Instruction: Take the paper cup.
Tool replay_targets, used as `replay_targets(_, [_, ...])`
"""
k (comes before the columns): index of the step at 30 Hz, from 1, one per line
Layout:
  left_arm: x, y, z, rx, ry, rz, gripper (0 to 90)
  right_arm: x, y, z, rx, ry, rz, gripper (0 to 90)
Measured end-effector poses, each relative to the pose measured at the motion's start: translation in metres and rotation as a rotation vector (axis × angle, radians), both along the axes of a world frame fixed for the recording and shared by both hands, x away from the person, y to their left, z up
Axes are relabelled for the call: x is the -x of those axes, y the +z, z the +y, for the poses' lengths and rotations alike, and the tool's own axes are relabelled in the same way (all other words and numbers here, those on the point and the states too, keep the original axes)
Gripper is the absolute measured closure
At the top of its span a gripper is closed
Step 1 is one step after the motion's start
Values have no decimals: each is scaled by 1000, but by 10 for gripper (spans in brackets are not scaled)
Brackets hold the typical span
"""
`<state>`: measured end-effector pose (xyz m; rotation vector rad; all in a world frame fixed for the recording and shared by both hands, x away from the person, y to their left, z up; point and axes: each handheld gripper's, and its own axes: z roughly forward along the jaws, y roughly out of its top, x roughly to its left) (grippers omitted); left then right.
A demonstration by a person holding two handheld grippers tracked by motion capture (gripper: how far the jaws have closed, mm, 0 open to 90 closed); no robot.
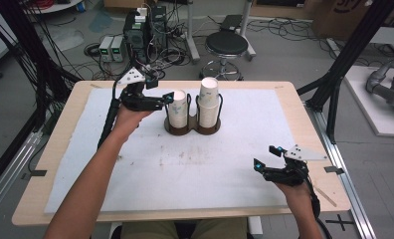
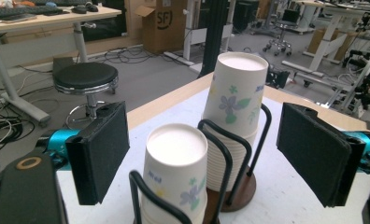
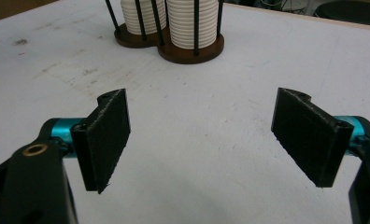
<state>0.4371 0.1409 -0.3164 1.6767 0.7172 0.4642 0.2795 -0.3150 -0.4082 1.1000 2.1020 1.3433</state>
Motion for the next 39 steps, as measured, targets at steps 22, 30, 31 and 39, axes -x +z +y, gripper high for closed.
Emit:
replay_targets(22, [-43,-32,-41,-116,70,107,198,1,-1,-1,-3,8,7,202])
replay_targets(30, [-48,-41,-43,-153,77,153,224,2,-1,-5,-3,2,4,202])
replay_targets(31, [-48,-41,-43,-158,78,158,235,3,-1,-5,-7,0,9,202])
replay_targets(39, [-48,-42,-44,-173,61,168,349,2,-2,-5,-4,0,8,202])
